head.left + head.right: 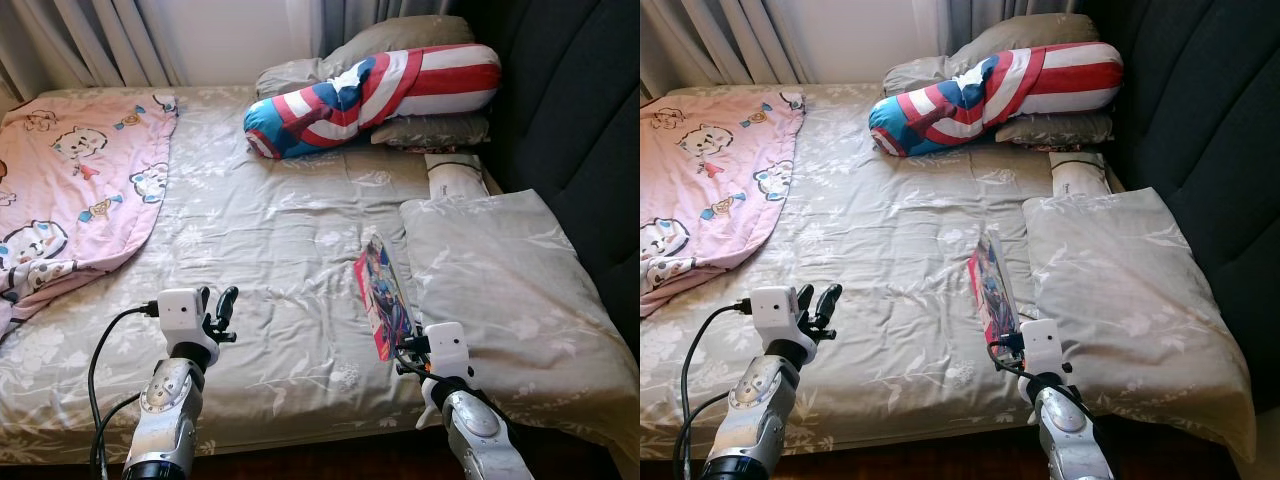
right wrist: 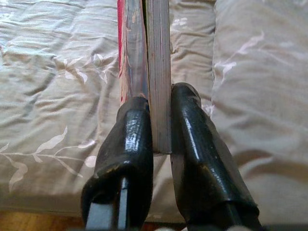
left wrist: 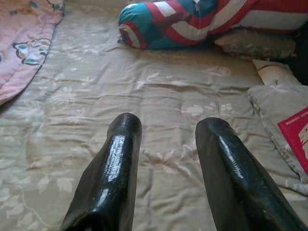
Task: Clean up the room
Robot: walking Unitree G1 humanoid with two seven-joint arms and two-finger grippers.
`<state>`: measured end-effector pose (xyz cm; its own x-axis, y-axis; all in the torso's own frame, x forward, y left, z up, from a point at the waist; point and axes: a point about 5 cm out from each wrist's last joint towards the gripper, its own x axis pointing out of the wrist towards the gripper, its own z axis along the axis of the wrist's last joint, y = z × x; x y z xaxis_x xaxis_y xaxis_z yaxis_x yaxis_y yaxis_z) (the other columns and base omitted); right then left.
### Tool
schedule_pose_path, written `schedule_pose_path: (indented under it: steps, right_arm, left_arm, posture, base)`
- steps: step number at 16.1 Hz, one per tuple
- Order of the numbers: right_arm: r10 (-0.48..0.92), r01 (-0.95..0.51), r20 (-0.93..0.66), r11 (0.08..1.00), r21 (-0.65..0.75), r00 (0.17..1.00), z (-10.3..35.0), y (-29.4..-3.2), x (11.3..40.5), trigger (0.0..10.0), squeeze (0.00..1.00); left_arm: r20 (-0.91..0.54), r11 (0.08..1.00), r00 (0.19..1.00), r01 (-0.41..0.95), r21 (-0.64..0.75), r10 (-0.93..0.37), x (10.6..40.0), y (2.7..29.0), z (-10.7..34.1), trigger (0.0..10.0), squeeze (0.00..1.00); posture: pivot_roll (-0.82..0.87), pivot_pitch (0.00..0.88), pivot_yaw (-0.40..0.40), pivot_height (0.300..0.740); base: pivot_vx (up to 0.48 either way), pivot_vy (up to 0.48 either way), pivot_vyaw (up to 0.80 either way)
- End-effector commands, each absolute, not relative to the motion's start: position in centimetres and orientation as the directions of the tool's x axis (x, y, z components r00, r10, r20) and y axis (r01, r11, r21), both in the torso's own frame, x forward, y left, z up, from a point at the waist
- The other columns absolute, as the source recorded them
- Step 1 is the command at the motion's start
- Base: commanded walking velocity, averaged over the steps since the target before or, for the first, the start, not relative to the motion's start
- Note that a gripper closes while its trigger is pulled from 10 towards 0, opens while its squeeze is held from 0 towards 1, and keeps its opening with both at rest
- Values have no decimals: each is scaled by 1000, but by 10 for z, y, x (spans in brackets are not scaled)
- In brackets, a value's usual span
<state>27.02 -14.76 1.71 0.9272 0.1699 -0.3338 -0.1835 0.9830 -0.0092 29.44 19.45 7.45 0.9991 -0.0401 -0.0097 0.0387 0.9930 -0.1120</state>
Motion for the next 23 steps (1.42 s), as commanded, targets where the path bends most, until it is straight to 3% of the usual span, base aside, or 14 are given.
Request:
schedule_pose_path:
  steps: [1,7,15,19,23]
  right_arm:
    - [186,-201,-255,979,-31,949,32,-145,276,10000,0]
    - [186,-200,-251,979,-30,950,32,-145,277,10000,0]
    - [165,-172,-249,985,-5,954,32,-145,277,10000,0]
    - [183,-198,-254,980,-34,950,31,-145,275,10000,0]
    - [178,-188,-255,982,-19,951,31,-145,275,10000,0]
  left_arm:
    - [-12,993,999,33,-114,-35,293,196,75,10000,0]
    - [-12,992,999,44,-119,-46,295,194,75,10000,0]
    - [-15,992,999,49,-118,-51,295,193,75,10000,0]
    - [-17,992,999,50,-119,-52,295,193,75,10000,0]
    - [-18,992,998,51,-119,-54,295,193,75,10000,0]
  posture:
    - [11,115,-22,740]
    - [7,105,-21,740]
    - [7,105,-19,740]
    - [3,111,-19,740]
    - [7,113,-20,740]
  base:
    - [0,0,538]
    - [0,0,684]
    - [0,0,0]
    - [0,0,683]
    - [0,0,0]
